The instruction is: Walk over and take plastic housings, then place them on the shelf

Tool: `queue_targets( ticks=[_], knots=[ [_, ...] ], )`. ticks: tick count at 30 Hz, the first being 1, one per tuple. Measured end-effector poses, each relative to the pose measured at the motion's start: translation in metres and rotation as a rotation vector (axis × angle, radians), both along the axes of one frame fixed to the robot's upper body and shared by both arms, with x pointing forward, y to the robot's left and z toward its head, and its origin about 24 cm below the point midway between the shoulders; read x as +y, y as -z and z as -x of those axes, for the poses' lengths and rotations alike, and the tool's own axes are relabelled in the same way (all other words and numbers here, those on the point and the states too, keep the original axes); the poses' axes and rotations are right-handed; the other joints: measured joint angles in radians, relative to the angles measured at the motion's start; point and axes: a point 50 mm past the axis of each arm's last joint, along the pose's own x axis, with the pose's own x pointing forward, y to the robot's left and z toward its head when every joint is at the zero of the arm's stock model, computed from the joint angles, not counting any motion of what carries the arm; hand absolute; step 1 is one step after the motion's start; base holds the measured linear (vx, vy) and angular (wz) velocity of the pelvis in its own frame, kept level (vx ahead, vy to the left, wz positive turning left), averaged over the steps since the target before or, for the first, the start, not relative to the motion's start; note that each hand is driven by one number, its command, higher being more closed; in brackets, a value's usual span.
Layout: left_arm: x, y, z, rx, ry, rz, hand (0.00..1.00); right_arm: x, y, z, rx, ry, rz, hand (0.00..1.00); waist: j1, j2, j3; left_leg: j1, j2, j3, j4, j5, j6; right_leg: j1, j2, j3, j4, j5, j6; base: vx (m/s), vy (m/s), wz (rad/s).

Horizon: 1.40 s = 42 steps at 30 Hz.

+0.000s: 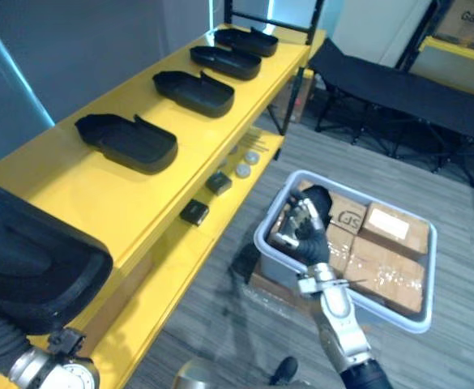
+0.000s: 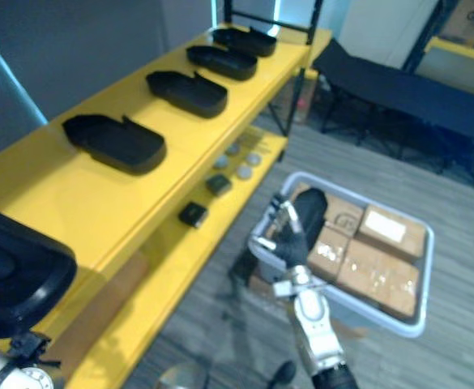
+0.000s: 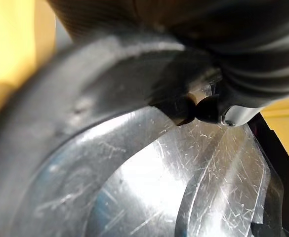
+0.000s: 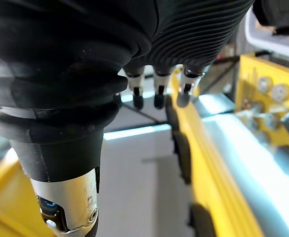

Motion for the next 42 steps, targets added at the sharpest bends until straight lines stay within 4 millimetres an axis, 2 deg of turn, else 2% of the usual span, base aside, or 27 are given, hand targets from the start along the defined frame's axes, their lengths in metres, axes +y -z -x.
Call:
queue_targets(
  ticks=[4,6,8,10,11,15,18,19,20,21,22,23,24,26,28,32,39,42],
  knots=[
    [-0.001,-0.001,-0.002,-0.003,0.015,-0.002,1.0,-0.002,0.007,0.0,0.025,-0.008,0.04,0.0,0.002,0.003,0.001,0.003,0.007,-0.001,0.001,0.0,0.0,0.002,0.001,0.0,0.006,-0.008,0.004,0.04,0.005,0.02],
    [-0.001,-0.001,-0.004,-0.011,0.018,0.0,1.0,-0.007,0.013,0.001,0.046,-0.017,0.069,0.0,0.0,0.008,0.004,0.007,0.014,-0.014,0.006,0.0,0.0,0.0,-0.003,-0.008,0.048,-0.038,0.006,0.03,-0.003,0.24],
    [0.0,0.002,-0.005,-0.011,0.029,0.023,1.0,-0.012,0.017,0.001,0.062,-0.022,0.087,0.0,-0.008,0.022,0.012,0.007,0.028,-0.052,0.027,-0.002,0.004,-0.001,-0.012,-0.034,0.152,-0.119,0.006,0.04,-0.03,0.6],
    [0.002,0.011,-0.005,0.008,0.041,0.066,1.0,-0.015,0.017,0.001,0.063,-0.015,0.086,0.0,-0.006,0.022,0.012,0.003,0.037,-0.057,0.054,-0.002,0.004,0.002,-0.027,-0.055,0.246,-0.189,0.002,0.04,-0.076,0.87],
    [0.003,0.018,-0.005,0.022,0.057,0.107,1.0,-0.018,0.018,0.002,0.066,0.001,0.085,0.0,-0.004,0.022,0.013,0.0,0.039,-0.058,0.066,-0.003,0.004,0.024,-0.03,-0.086,0.265,-0.218,0.014,0.04,-0.098,0.99],
    [0.001,0.032,0.0,0.064,0.119,0.176,1.0,-0.032,0.021,0.008,0.082,0.057,0.095,0.0,0.004,0.026,0.015,-0.016,0.06,-0.081,0.047,0.001,-0.001,0.049,-0.029,-0.162,0.272,-0.258,0.026,0.0,-0.082,0.74],
    [0.0,0.034,0.005,0.092,0.14,0.169,1.0,-0.035,0.022,0.01,0.09,0.068,0.105,0.0,0.008,0.046,0.025,-0.017,0.054,-0.079,0.033,0.013,-0.016,0.031,-0.05,-0.157,0.323,-0.283,0.025,-0.01,-0.015,0.22],
    [-0.002,0.032,0.004,0.077,0.157,0.159,1.0,-0.036,0.023,0.011,0.094,0.07,0.104,0.0,0.001,0.052,0.029,-0.017,0.046,-0.082,0.035,0.015,-0.018,0.029,-0.062,-0.153,0.354,-0.295,0.038,-0.01,0.013,0.12],
    [-0.003,0.031,0.002,0.066,0.171,0.151,1.0,-0.037,0.024,0.013,0.097,0.073,0.104,0.0,-0.005,0.053,0.029,-0.018,0.041,-0.086,0.035,0.016,-0.021,0.022,-0.064,-0.128,0.374,-0.301,0.051,0.0,0.022,0.53],
    [-0.007,0.027,-0.004,0.049,0.223,0.127,1.0,-0.04,0.026,0.019,0.107,0.088,0.101,0.0,-0.026,0.05,0.028,-0.035,0.015,-0.122,0.035,0.023,-0.031,-0.002,-0.06,0.04,0.42,-0.325,0.062,0.03,0.078,0.98],
    [-0.013,0.021,-0.017,0.016,0.306,0.094,1.0,-0.047,0.027,0.023,0.114,0.117,0.109,0.0,-0.054,0.037,0.022,-0.055,-0.011,-0.164,0.032,0.034,-0.038,-0.014,-0.063,0.16,0.424,-0.33,0.07,0.02,0.091,1.08],
    [-0.016,0.016,-0.023,-0.007,0.346,0.073,1.0,-0.05,0.027,0.024,0.113,0.137,0.114,0.0,-0.066,0.033,0.024,-0.067,-0.017,-0.176,0.031,0.039,-0.037,-0.022,-0.063,0.193,0.424,-0.33,0.07,0.01,0.085,0.91],
    [-0.02,0.008,-0.033,-0.039,0.414,0.027,1.0,-0.055,0.024,0.025,0.102,0.168,0.121,0.0,-0.068,0.034,0.023,-0.095,-0.029,-0.201,0.029,0.05,-0.039,-0.04,-0.062,0.228,0.421,-0.335,0.067,-0.04,0.025,0.67],
    [-0.024,-0.007,-0.049,-0.093,0.493,-0.041,1.0,-0.062,0.019,0.023,0.067,0.209,0.14,0.0,-0.079,0.024,0.033,-0.146,-0.047,-0.221,0.027,0.074,-0.045,-0.061,-0.072,0.225,0.4,-0.352,0.077,-0.05,-0.021,0.54],
    [-0.027,-0.019,-0.06,-0.15,0.512,-0.082,1.0,-0.068,0.005,0.013,-0.005,0.227,0.183,0.0,-0.087,0.034,0.082,-0.165,-0.051,-0.216,0.046,0.089,-0.052,-0.064,-0.073,0.221,0.394,-0.351,0.085,-0.09,-0.029,0.19],
    [-0.031,-0.031,-0.066,-0.209,0.502,-0.114,1.0,-0.075,-0.025,-0.005,-0.154,0.27,0.206,0.0,-0.09,0.039,0.133,-0.181,-0.048,-0.196,0.062,0.094,-0.058,-0.109,-0.073,0.249,0.427,-0.349,0.08,-0.09,0.0,-0.12],
    [-0.03,-0.032,-0.065,-0.224,0.461,-0.109,1.0,-0.076,-0.04,-0.005,-0.234,0.295,0.195,0.0,-0.095,0.03,0.172,-0.208,-0.043,-0.164,0.063,0.096,-0.059,-0.15,-0.071,0.279,0.43,-0.346,0.072,-0.05,0.015,-0.13],
    [-0.032,-0.038,-0.068,-0.229,0.429,-0.164,1.0,-0.079,-0.05,-0.004,-0.288,0.313,0.181,0.0,-0.095,0.03,0.194,-0.216,-0.046,-0.16,0.067,0.096,-0.058,-0.152,-0.072,0.279,0.417,-0.338,0.071,0.0,0.013,0.0]
  ],
)
